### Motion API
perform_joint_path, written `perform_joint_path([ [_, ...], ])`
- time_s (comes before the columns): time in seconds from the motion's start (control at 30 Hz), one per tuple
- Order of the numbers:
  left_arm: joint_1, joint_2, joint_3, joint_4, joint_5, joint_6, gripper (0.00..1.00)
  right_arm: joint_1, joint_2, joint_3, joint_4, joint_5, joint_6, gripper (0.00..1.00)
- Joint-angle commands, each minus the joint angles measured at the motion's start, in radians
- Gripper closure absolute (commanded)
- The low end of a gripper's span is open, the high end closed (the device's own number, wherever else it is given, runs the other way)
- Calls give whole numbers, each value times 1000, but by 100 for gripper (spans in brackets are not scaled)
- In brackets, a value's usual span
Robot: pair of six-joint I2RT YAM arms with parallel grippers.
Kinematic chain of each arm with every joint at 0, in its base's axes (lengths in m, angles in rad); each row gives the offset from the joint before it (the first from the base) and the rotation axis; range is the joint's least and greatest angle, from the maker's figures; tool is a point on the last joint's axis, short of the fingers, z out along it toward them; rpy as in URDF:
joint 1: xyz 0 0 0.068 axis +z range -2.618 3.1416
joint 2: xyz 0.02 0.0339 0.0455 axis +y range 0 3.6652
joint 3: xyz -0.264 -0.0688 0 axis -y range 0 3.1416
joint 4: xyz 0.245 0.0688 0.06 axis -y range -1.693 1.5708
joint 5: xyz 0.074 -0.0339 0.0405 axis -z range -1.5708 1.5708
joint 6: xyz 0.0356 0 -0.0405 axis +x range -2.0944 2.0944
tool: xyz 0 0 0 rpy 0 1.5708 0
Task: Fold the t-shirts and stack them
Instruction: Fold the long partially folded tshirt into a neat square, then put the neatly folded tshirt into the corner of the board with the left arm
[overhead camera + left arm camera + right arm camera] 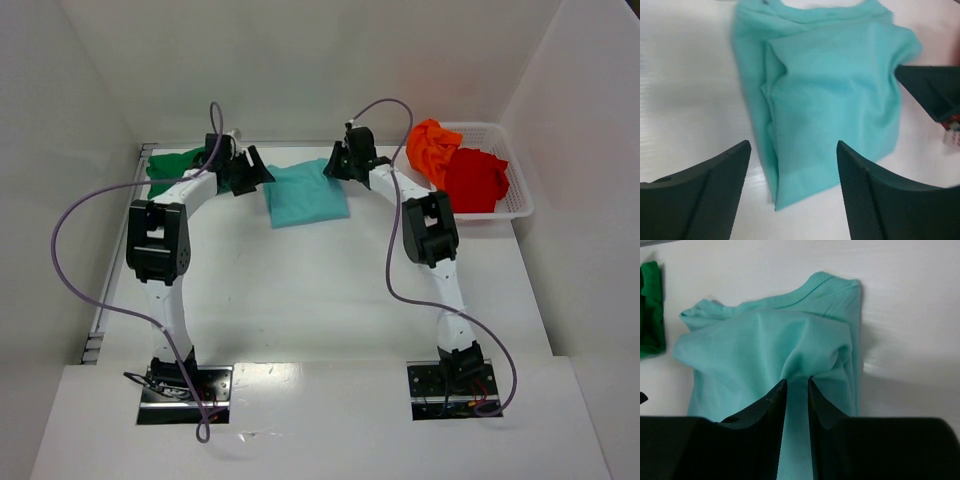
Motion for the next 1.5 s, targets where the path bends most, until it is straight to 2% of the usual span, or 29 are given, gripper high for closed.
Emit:
perform_joint_path([
  [0.0,5,-65,-53,50,123,19,20,10,-164,-49,13,21,-25,71],
  [0.13,-5,-56,-88,50,157,39,17,10,-280,-214,34,87,-35,61],
  [0.2,-5,-56,-101,50,146,39,16,10,-346,-279,54,125,-47,48],
  [0.23,-5,-56,-101,50,134,27,16,10,-363,-331,65,134,-47,46],
  [0.37,-5,-35,-124,59,97,17,11,10,-386,-382,53,134,-68,32],
  [0.53,-5,27,-115,82,88,-1,2,10,-386,-402,21,125,-79,31],
  [0.63,-14,62,-105,104,88,-12,0,10,-424,-402,-27,134,-110,28],
  [0.83,-14,113,-78,136,88,-32,0,-37,-674,-527,-4,186,-139,16],
  [1.03,-42,157,-47,136,88,-50,5,-94,-825,-572,-4,172,-139,10],
  [1.23,-88,180,-35,115,31,-108,7,-103,-866,-597,-14,173,-151,8],
  [1.4,-117,130,-148,159,-131,-234,11,-103,-928,-617,-34,183,-151,5],
  [1.47,-128,108,-180,170,-192,-283,17,-103,-952,-626,-34,211,-151,5],
])
